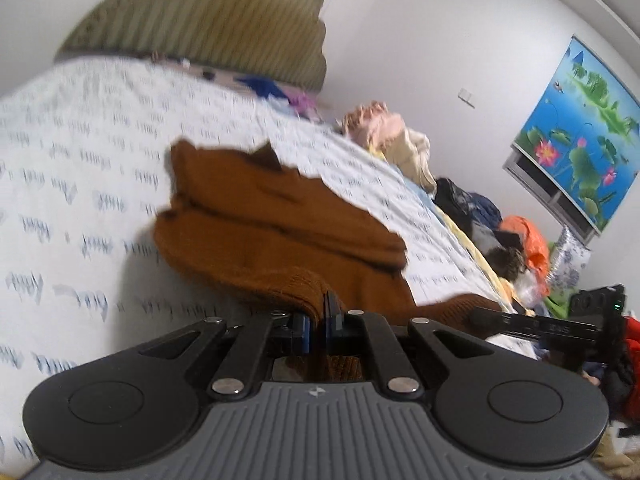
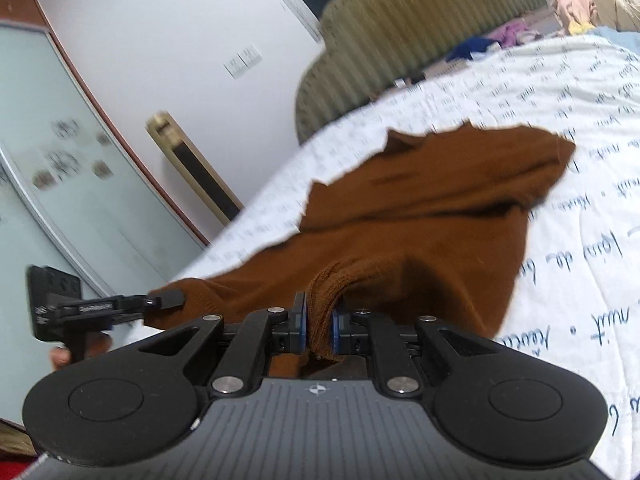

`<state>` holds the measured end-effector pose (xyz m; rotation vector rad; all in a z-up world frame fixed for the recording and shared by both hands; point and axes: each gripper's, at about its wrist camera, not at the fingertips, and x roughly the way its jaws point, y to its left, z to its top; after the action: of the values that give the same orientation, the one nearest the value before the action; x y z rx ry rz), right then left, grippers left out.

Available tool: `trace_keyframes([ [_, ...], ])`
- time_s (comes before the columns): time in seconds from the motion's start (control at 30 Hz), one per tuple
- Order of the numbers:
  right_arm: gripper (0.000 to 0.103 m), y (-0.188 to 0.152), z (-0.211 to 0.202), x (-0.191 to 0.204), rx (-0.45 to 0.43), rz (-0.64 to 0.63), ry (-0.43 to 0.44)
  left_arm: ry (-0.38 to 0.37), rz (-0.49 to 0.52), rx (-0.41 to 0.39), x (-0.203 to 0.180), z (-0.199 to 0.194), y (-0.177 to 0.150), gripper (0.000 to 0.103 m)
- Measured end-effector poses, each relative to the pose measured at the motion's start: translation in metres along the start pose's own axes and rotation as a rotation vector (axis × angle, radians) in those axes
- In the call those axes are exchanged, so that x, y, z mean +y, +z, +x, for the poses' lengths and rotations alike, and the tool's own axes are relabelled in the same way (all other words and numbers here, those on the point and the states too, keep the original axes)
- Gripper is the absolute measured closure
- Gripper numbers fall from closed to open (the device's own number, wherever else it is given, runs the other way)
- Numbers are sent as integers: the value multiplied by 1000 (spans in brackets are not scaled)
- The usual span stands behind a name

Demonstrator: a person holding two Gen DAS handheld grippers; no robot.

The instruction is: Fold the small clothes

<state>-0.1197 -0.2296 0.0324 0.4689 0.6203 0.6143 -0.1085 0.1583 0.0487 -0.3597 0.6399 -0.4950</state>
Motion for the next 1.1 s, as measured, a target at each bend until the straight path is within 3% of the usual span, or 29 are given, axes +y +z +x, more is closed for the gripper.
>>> trace_keyframes([
  [0.57,87,62,26,-21,-158,33,-140,158,50,-57,-19,57,86,97],
  [1.1,87,119,85,-72,-237,86,-237,335,164,-9,-19,170,162,97],
])
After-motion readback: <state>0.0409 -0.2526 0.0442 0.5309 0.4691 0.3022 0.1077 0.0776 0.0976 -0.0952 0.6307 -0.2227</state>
